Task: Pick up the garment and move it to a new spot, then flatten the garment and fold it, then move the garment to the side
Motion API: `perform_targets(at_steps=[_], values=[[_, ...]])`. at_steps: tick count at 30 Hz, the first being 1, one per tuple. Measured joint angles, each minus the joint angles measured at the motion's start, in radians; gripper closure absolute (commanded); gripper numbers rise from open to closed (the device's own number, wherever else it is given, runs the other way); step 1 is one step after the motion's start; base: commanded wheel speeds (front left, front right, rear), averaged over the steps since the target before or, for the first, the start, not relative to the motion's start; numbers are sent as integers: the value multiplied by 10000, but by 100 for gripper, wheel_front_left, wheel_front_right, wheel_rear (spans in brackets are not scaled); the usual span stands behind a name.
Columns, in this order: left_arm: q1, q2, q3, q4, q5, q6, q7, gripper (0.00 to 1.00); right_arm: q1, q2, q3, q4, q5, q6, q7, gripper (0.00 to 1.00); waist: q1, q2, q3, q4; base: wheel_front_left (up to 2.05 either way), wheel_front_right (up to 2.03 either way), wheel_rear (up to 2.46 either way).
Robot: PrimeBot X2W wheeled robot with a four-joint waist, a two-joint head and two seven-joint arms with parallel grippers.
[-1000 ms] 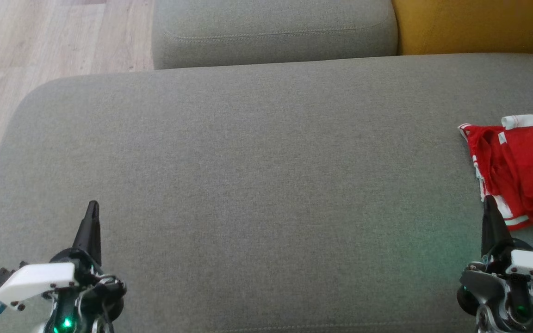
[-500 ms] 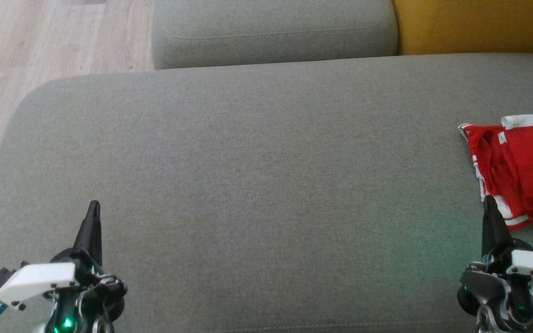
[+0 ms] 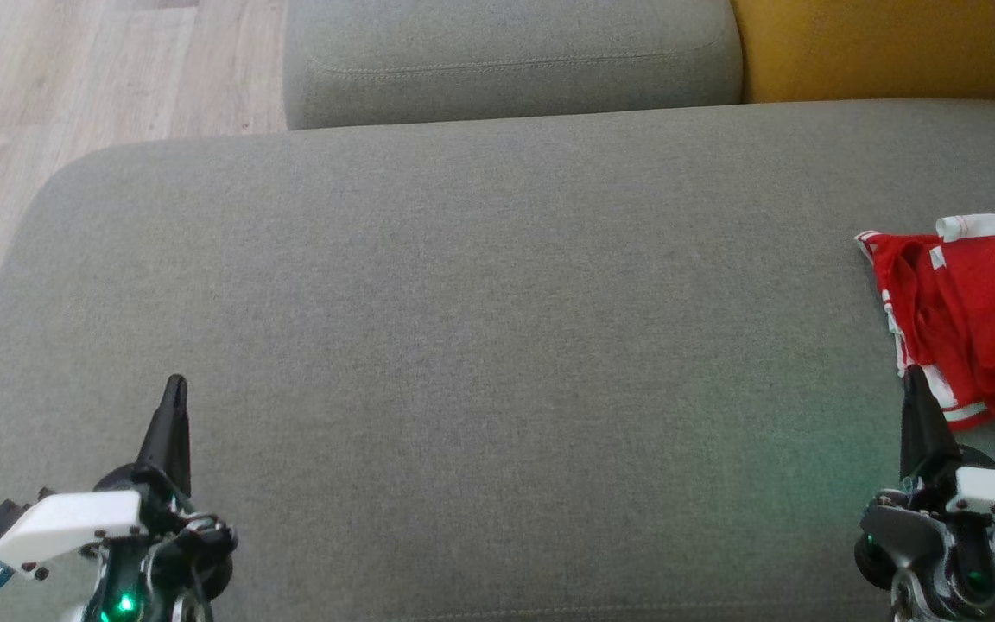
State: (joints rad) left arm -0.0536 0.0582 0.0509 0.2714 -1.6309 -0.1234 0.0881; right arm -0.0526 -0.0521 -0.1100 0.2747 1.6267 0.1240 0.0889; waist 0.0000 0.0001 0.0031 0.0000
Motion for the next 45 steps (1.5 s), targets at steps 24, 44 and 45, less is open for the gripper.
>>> perform_targets(at_steps=[24,44,45], values=[[-1,-35,107,25,4,-2,71,100,0,6,-61,4,-4,0,84,100,0,0,0,0,0,0,0],[-1,-61,186,31,35,-2,84,100,0,19,-107,6,-21,0,94,100,0,0,0,0,0,0,0],[-1,-63,190,31,35,-2,84,100,0,23,-117,6,-33,0,98,100,0,0,0,0,0,0,0]])
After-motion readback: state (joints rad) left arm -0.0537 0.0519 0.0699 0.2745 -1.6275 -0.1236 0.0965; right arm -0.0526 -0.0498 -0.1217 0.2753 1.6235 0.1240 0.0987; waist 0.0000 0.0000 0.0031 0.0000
